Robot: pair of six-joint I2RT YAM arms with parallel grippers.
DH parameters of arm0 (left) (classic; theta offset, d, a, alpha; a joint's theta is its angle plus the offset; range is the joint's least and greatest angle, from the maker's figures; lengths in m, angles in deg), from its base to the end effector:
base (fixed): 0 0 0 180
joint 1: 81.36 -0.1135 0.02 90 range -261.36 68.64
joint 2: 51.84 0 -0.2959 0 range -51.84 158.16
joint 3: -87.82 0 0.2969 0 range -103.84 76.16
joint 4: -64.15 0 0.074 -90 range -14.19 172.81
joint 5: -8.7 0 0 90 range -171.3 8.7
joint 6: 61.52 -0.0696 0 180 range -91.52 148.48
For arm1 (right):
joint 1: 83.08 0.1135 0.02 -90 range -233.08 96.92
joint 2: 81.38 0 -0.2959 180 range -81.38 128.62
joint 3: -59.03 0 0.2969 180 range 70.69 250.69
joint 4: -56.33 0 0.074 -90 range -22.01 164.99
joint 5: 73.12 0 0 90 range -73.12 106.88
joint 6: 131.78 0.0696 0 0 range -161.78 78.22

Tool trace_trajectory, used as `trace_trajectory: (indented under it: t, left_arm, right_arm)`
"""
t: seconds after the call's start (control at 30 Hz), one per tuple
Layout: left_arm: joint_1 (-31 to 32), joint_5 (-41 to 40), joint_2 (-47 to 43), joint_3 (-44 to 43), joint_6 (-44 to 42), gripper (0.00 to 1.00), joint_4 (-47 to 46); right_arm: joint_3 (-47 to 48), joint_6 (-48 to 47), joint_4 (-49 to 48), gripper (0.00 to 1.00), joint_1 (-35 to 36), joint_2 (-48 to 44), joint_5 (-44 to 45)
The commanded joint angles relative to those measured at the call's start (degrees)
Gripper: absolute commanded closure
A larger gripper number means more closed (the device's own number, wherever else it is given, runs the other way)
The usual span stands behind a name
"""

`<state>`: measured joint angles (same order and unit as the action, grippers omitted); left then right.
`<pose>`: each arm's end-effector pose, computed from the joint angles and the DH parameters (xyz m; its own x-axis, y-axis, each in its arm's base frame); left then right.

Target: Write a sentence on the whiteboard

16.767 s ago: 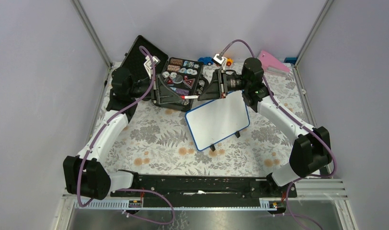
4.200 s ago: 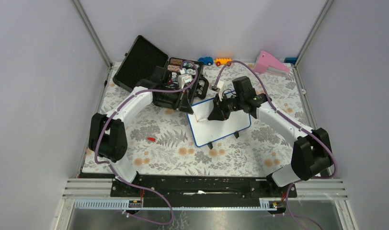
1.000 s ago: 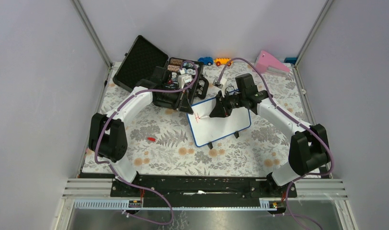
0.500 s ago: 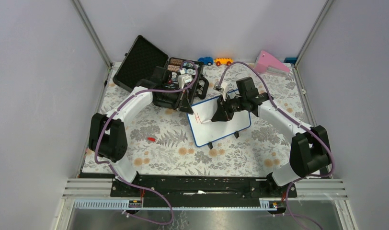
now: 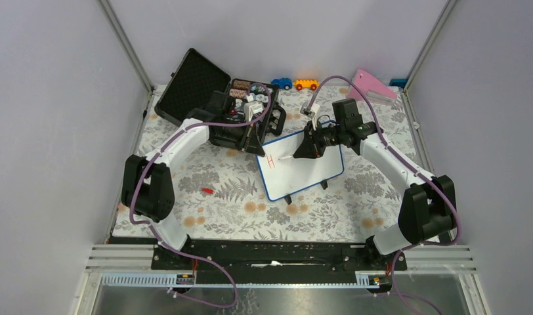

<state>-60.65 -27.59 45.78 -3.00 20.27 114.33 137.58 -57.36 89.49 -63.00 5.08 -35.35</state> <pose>0.3700 -0.1999 0.2750 -0.6877 0.3504 -0.6359 0.7258 0.3519 -0.5911 0.3415 0.1834 0.2914 -0.3876 -0.3168 -0.8657 -0.9074 0.2965 0.2978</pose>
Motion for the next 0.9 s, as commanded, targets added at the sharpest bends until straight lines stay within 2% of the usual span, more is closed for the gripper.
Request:
trace_trajectory:
  t: [0.0, 0.87]
  left_arm:
    - [0.47, -1.43, 0.19, -0.95, -1.97, 1.0, 0.14]
    - [0.47, -1.13, -0.31, -0.85, -1.72, 1.0, 0.15]
  right_arm:
    - [1.92, -0.67, -0.71, 1.0, -0.3, -0.15, -1.96]
    - [4.33, -0.6, -1.54, 1.0, -0.19, 3.91, -0.68]
